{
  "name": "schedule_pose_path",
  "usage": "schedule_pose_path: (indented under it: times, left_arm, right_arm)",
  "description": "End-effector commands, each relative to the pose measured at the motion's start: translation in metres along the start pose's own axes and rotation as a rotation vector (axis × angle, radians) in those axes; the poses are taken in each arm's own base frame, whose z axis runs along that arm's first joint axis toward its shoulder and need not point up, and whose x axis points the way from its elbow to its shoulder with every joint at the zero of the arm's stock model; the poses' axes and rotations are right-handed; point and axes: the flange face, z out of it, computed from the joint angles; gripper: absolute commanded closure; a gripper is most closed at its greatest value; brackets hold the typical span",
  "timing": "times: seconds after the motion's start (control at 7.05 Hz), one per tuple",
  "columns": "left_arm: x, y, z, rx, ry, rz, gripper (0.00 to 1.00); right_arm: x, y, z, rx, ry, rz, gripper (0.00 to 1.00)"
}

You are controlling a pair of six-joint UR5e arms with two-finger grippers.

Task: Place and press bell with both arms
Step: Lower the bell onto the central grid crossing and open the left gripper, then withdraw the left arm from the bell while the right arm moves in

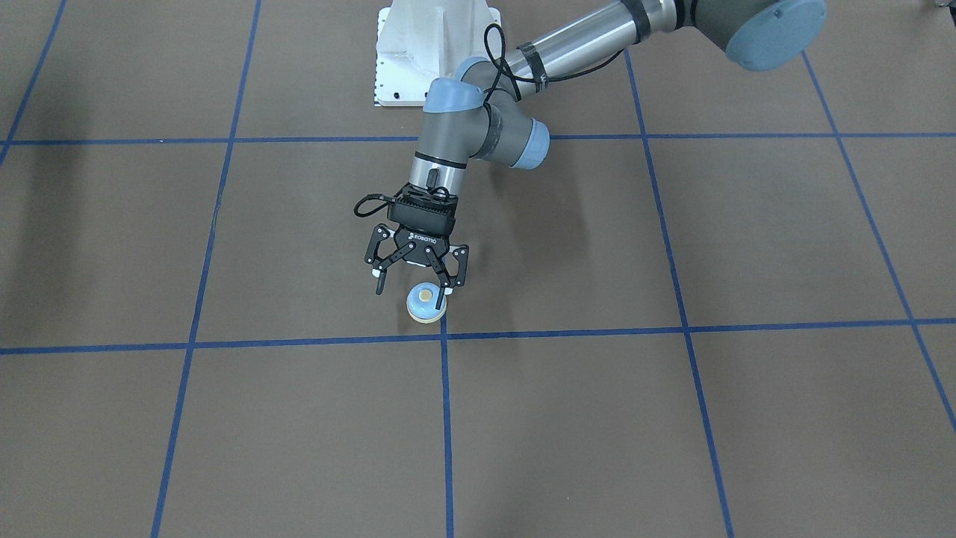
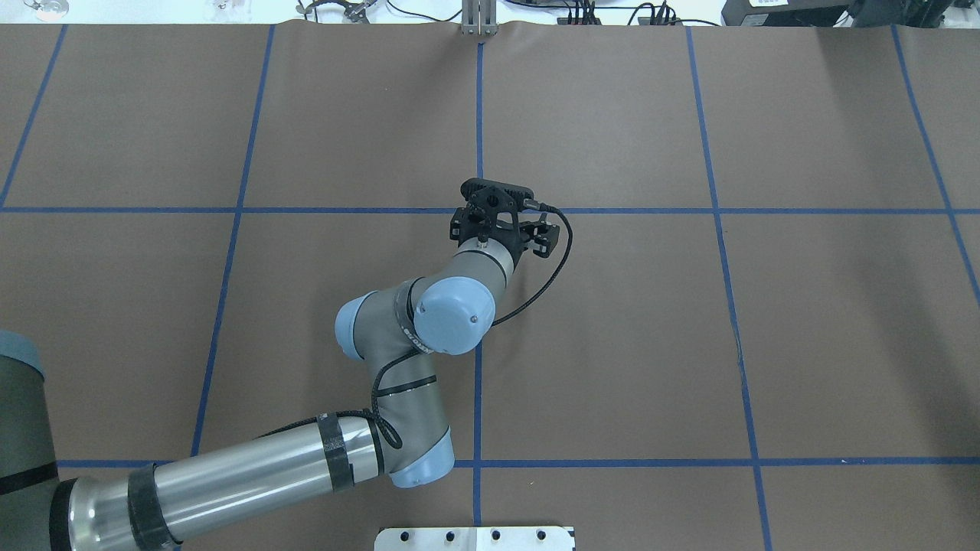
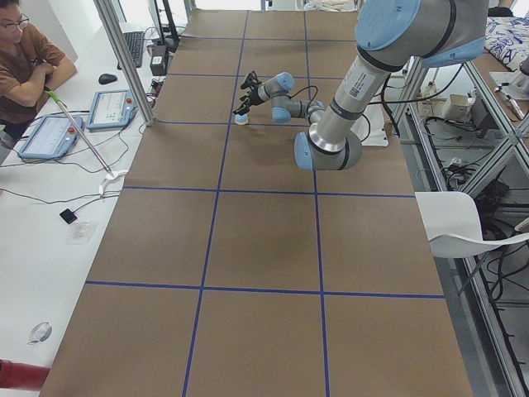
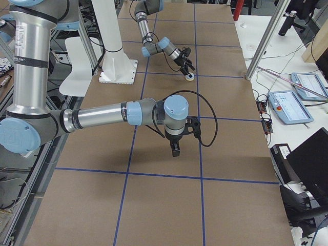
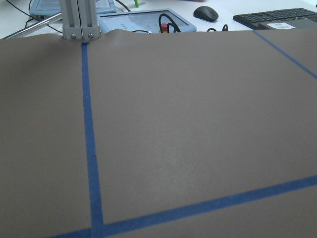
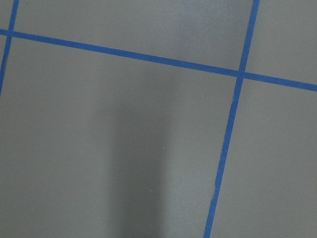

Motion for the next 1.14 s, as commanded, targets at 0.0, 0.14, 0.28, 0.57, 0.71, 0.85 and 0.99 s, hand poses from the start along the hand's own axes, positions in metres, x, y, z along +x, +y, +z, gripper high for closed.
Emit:
schedule_pose_path:
  times: [0.0,0.14,0.28,0.57,0.71,0.85,0.99]
  left_arm:
    - [-0.085,-0.112,0.028,-0.131,-0.027,-0.035,0.0]
    - [-0.14,-0.167,0.035,-0.235,-0.064,-0.045,0.0]
    - [-0.174,-0.202,0.032,-0.268,-0.048,0.027,0.0]
    - [-0.283,-0.195,0.031,-0.378,-0.06,0.065,0.0]
    - [-0.329,-0.185,0.014,-0.402,-0.064,0.097,0.0]
    - [-0.368,-0.183,-0.008,-0.436,-0.043,0.102,0.0]
    - [-0.4,-0.184,-0.035,-0.451,-0.018,0.105,0.0]
  right_arm:
    - [-0.02,-0.025,-0.02,0.045,0.009,-0.053,0.0]
    - [-0.032,-0.042,-0.03,0.071,0.011,-0.072,0.0]
    - [-0.078,-0.089,-0.042,0.103,0.006,0.004,0.0]
    - [-0.242,-0.182,-0.004,0.098,0.042,0.049,0.0]
    - [-0.335,-0.222,0.03,0.093,0.052,0.165,0.0]
    - [-0.415,-0.249,0.048,0.081,0.022,0.315,0.01]
    - [-0.474,-0.24,0.067,0.104,0.032,0.346,0.29]
